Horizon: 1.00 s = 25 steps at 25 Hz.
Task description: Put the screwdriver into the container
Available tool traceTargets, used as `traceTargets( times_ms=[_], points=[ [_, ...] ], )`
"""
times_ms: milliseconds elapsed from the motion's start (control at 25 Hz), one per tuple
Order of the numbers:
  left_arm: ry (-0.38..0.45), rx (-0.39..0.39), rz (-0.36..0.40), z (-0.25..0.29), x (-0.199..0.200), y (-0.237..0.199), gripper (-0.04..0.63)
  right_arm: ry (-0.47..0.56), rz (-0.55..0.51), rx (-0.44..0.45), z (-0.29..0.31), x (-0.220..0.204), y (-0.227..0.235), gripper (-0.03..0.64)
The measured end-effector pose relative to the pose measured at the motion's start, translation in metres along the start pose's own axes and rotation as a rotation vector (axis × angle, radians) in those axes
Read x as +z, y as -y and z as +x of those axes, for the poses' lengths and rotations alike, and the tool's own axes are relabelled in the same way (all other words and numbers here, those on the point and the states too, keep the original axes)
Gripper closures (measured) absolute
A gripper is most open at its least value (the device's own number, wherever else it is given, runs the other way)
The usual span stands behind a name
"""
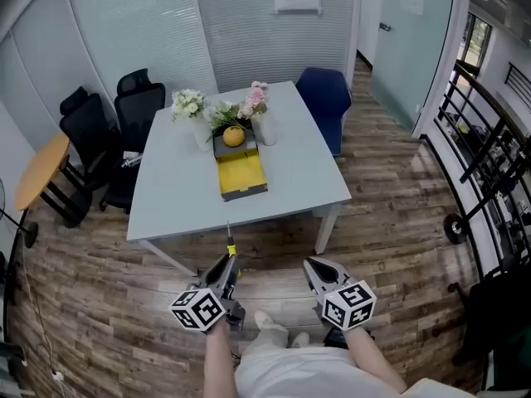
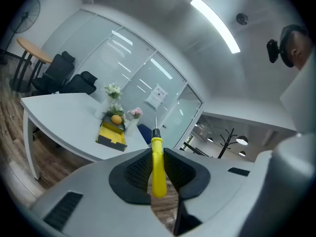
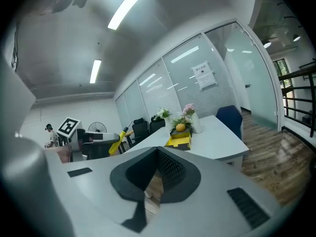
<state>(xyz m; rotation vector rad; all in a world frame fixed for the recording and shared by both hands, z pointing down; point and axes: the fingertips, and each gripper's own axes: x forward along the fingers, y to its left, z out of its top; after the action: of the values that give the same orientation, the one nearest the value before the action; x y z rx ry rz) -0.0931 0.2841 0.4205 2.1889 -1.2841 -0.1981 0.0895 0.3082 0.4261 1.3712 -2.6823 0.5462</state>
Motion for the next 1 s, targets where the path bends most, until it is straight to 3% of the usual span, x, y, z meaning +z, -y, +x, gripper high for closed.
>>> traceTargets(
  times_ms=[520, 760, 1000],
  points=[
    [-0.037, 0.026, -0.002, 0.041, -0.008, -0.015, 0.525, -0.034, -0.041, -0.040, 0.031, 0.010, 0.043, 0.601],
    [-0.047, 0.035, -0.020, 0.086, -0.002, -0.035, 0.525, -0.054, -0.033, -0.049, 0.063, 0.016, 0.078, 0.601],
    [-0.054, 0.058, -0.042, 0.151, 0.022, -0.075, 0.525, -0.091, -0.021, -0.038, 0.132, 0.030, 0.121, 0.601]
  ],
)
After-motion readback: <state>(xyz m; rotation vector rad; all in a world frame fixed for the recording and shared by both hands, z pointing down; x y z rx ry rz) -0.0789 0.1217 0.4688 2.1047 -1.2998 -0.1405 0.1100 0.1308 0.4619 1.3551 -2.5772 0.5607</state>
